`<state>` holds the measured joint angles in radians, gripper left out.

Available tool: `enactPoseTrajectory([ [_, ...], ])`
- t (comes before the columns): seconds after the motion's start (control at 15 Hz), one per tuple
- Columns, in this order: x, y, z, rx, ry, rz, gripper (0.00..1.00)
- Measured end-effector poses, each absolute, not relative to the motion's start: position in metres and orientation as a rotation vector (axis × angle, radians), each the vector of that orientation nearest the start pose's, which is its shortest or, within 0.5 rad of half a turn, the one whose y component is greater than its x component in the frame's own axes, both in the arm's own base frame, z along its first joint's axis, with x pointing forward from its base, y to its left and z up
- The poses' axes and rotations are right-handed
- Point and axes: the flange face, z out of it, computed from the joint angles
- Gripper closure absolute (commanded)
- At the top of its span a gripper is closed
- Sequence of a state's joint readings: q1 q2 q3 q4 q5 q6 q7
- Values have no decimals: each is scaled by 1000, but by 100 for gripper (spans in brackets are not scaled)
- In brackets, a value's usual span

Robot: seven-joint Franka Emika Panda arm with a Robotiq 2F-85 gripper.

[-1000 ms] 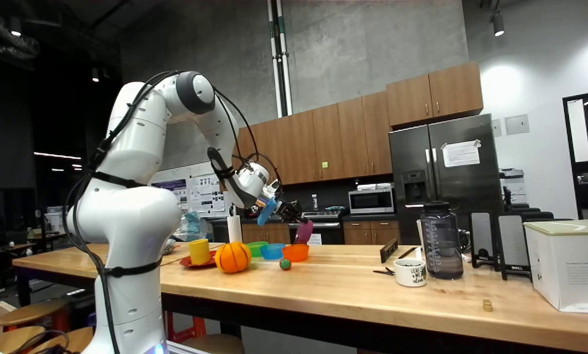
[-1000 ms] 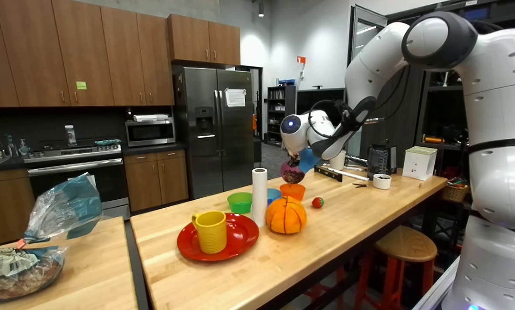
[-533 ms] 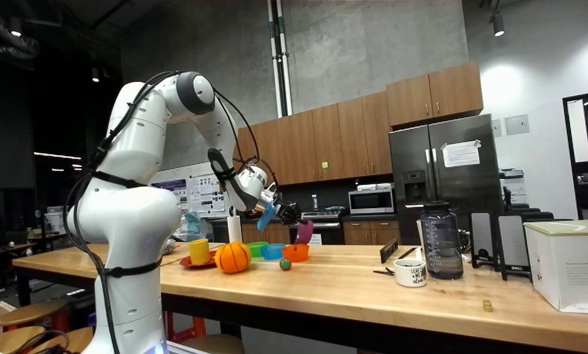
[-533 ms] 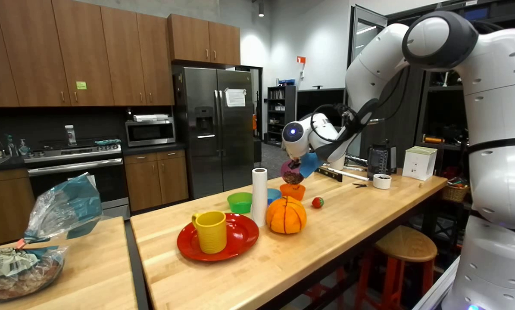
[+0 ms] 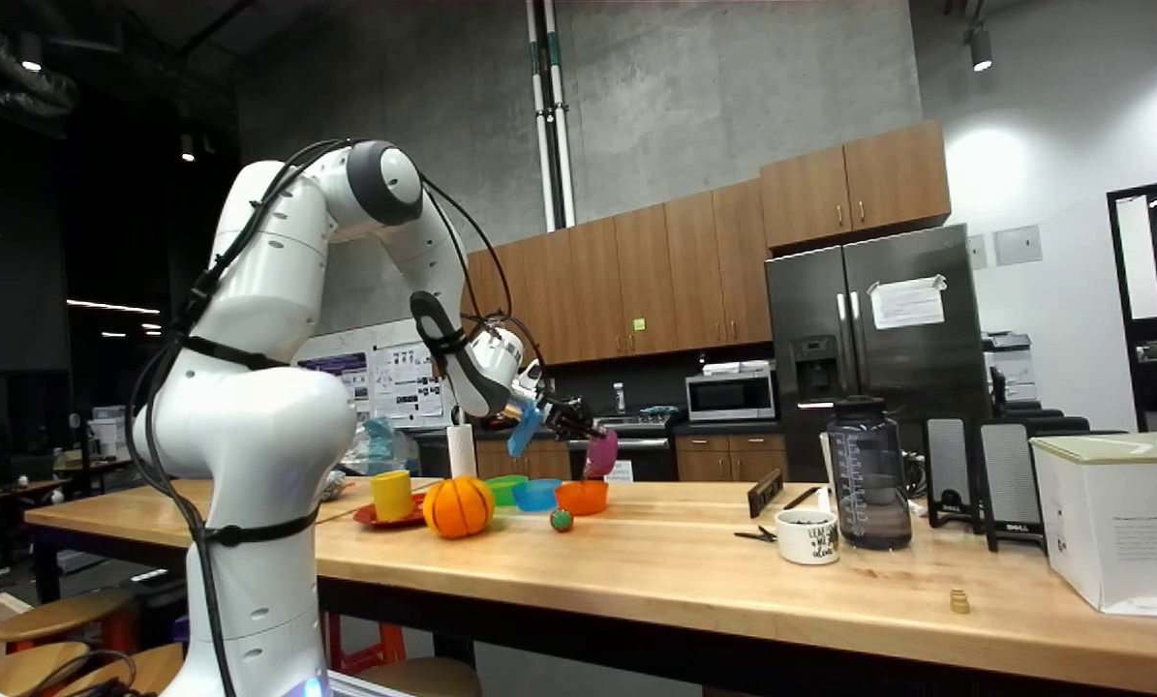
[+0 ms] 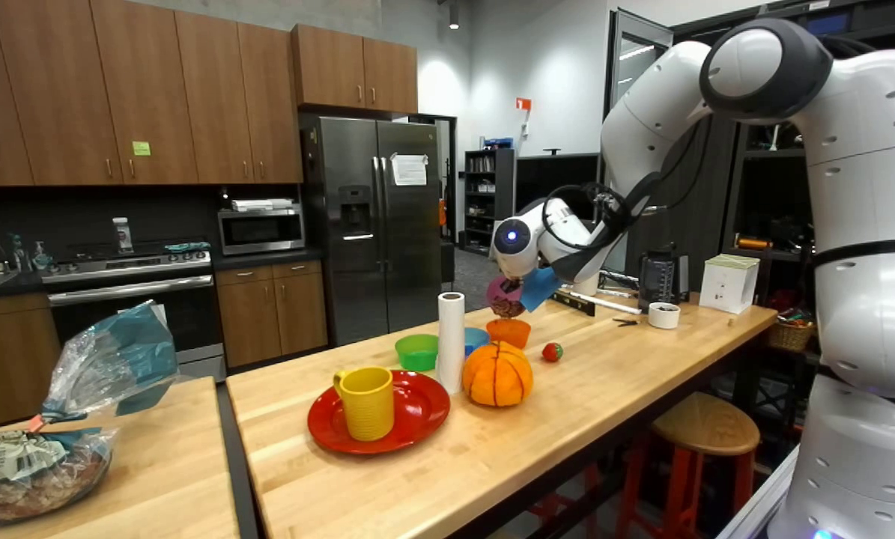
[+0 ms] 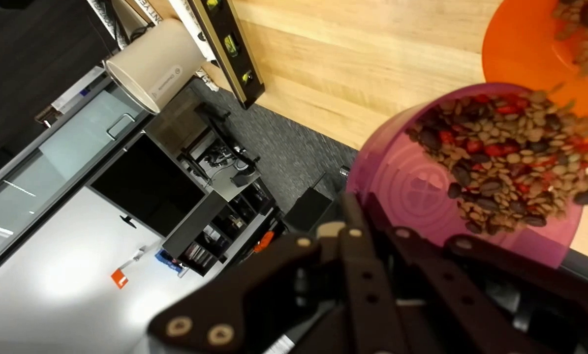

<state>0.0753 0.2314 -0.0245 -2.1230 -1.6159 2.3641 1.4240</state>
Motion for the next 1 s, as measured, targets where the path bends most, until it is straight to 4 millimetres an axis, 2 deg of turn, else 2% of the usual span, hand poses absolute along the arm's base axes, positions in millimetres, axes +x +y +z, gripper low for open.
enactPoseTrajectory([
  [0.53,577,13,310,2222,-125,853,99],
  [1.0,579,10,330,2348,-168,796,99],
])
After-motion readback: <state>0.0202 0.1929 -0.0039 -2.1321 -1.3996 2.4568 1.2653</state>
